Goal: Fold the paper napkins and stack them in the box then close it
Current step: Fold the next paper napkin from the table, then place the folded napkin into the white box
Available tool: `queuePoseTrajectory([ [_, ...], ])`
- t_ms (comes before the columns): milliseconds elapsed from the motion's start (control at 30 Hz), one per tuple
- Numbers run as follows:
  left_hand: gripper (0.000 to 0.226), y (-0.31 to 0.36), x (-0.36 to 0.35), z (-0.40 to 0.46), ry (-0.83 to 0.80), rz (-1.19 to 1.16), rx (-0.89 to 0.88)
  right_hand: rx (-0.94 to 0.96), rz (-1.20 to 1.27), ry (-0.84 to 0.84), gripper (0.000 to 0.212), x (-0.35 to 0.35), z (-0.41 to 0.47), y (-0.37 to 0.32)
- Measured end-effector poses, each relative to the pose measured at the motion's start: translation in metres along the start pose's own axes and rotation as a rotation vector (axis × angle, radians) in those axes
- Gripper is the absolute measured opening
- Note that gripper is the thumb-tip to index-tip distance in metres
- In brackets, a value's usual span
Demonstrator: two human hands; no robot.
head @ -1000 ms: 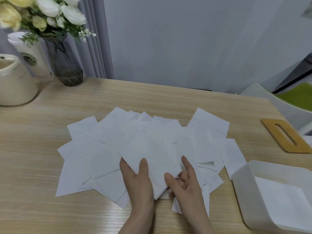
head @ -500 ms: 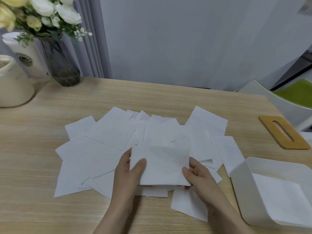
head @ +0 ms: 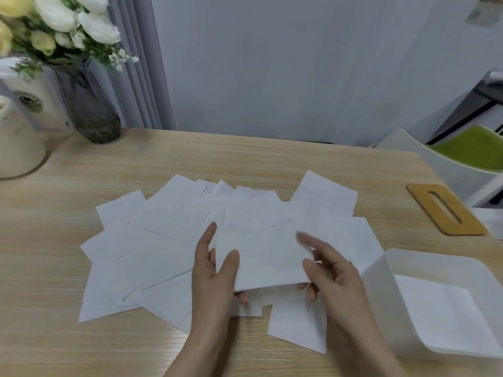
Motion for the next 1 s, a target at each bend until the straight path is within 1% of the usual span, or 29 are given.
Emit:
queuePoseTrajectory([
  [100, 0.054, 0.003, -0.012, -0.008, -0.053, 0.023, -0.038, 0.012, -0.007, 0.016, 0.038, 0.017, 0.001, -0.004],
  [233, 0.062, 0.005, -0.029, -0.022, -0.15, 0.057, -0.074, 0.011, 0.04, 0.097, 0.035, 0.045, 0.001, -0.006],
  [300, 0.054, 0.003, -0.039, -0.03, -0.217, 0.075, -0.085, 0.022, 0.053, 0.141, 0.035, 0.06, 0.0, -0.008],
  [367, 0.036, 0.0, -0.05, -0.038, -0.278, 0.113, -0.086, 0.051, 0.038, 0.197, 0.034, 0.076, -0.002, -0.013],
  [433, 0.028, -0.004, -0.06, -0.046, -0.315, 0.161, -0.085, 0.108, -0.017, 0.254, 0.032, 0.093, -0.005, -0.021],
  [533, 0.03, -0.012, -0.08, -0.059, -0.36, 0.277, -0.124, 0.162, -0.072, 0.337, 0.027, 0.122, -0.009, -0.03],
  [667, 0.029, -0.021, -0.115, -0.081, -0.489, 0.444, -0.21, 0.158, -0.159, 0.454, 0.027, 0.16, -0.011, -0.029],
  [767, 0.033, -0.025, -0.137, -0.096, -0.554, 0.496, -0.306, 0.17, -0.292, 0.519, 0.027, 0.185, -0.013, -0.028],
  [833, 0.036, -0.027, -0.147, -0.105, -0.574, 0.519, -0.374, 0.194, -0.383, 0.542, 0.028, 0.197, -0.015, -0.029],
  [933, 0.033, -0.035, -0.156, -0.114, -0.575, 0.578, -0.437, 0.211, -0.431, 0.548, 0.037, 0.21, -0.016, -0.03],
  [1000, 0.043, -0.038, -0.157, -0.118, -0.554, 0.613, -0.482, 0.218, -0.447, 0.541, 0.038, 0.216, -0.015, -0.028],
])
Point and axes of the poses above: each hand's wrist, its own z-axis towards the middle knuckle, its own x-axis out of the back of the hand, y = z × x, the point moved 6 cm from there along z, towards the middle knuckle, and after that the axes turned 14 degrees about y, right-handed, at the moved point
